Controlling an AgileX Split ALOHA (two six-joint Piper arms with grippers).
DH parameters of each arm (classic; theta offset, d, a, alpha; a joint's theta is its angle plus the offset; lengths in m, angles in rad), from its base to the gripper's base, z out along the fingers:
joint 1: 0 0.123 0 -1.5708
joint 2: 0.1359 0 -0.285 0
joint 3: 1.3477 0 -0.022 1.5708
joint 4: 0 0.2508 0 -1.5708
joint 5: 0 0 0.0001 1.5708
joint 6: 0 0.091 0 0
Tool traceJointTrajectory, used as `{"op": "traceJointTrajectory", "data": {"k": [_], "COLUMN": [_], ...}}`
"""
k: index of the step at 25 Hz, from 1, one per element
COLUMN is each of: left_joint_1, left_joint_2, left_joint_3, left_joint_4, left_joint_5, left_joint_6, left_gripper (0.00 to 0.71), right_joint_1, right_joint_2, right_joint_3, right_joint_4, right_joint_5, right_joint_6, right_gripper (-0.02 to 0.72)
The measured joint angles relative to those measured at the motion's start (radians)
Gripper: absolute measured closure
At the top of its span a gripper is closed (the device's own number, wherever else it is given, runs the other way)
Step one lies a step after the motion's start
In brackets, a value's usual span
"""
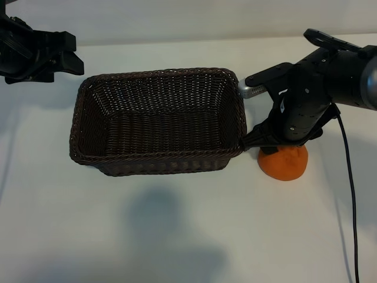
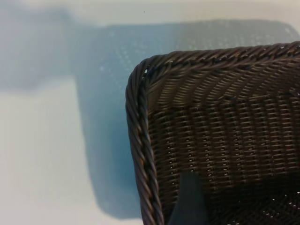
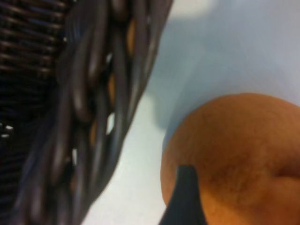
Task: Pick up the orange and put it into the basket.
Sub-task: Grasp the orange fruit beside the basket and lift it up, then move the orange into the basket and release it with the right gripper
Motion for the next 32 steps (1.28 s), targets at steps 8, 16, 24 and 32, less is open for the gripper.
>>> {"op": "traceJointTrajectory", "data": {"k": [8, 16, 24, 32], "left_joint_1": [0.0, 0.0, 0.0, 0.0], "left_joint_2": [0.0, 0.0, 0.0, 0.0], "left_joint_3": [0.0, 0.0, 0.0, 0.0], "left_joint_4": [0.0, 0.0, -0.001, -0.031], "left_joint_5": [-0.001, -0.003, -0.006, -0.007], "left_joint_6": [0.0, 0.0, 0.0, 0.003], "left_gripper": [0.118, 0.118, 0.119, 0.119], "right_joint_1": [0.0, 0.0, 0.0, 0.0], "right_joint_2": [0.003, 0.004, -0.054, -0.177], "right_joint_3": [0.0, 0.0, 0.0, 0.0], "right_joint_4": [-0.005, -0.019, -0.043, -0.089], "right_joint_5": [0.0, 0.003, 0.015, 0.035], "right_joint_6": [0.006, 0.006, 0.01, 0.012], "right_gripper": [0.542, 0.611, 0.611, 0.611]}}
